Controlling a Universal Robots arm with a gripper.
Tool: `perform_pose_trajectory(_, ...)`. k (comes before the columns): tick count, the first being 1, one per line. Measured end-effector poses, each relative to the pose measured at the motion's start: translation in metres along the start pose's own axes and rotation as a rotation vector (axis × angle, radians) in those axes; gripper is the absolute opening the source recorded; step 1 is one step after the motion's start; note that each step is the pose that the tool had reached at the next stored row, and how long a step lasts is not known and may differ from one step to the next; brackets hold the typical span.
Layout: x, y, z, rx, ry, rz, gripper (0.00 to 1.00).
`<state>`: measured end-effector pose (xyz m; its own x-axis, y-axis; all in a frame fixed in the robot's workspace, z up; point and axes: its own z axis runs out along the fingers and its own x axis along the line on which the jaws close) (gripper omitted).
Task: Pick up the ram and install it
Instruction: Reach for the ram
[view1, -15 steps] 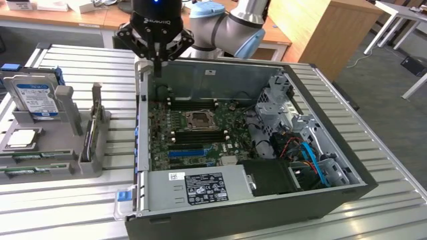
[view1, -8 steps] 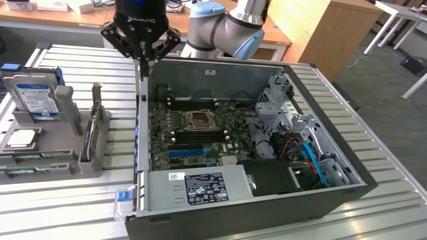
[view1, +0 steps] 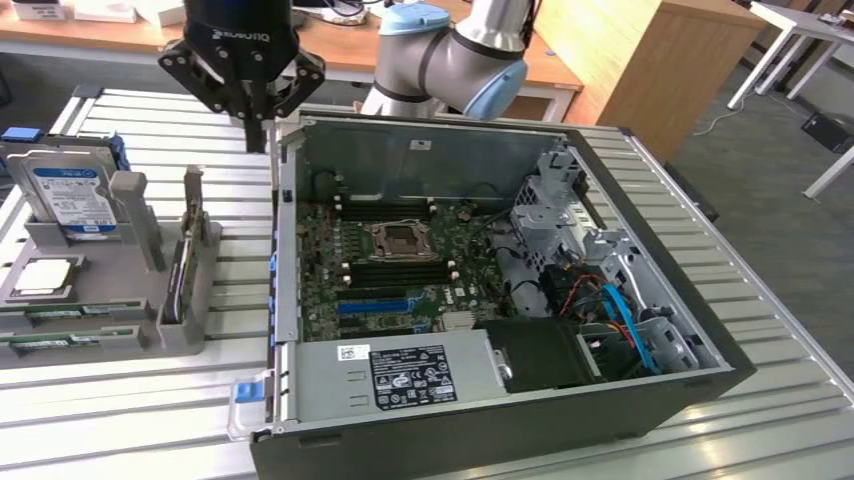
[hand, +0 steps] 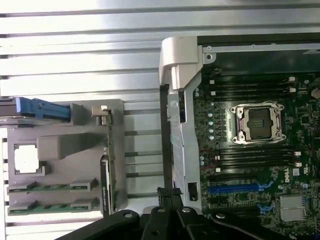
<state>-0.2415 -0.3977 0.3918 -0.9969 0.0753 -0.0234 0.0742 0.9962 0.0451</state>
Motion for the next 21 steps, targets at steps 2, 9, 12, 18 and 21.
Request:
perform_pose_trajectory(2,0.006,-0.0004,-0.0001,0.0,0.0,0.0,0.11)
perform_pose_trajectory(9,0.03,-0.0018,-0.0003,0.0001,0.0,0.0,0.11)
perform_pose_trajectory(12,0.041,-0.0024,-0.0004,0.0,0.0001,0.0,0.11)
perform_pose_trajectory(18,0.061,-0.0036,-0.0006,0.0001,0.0001,0.0,0.11)
perform_pose_trajectory(21,0.072,-0.0042,-0.0007,0.0,0.0,0.0,0.11)
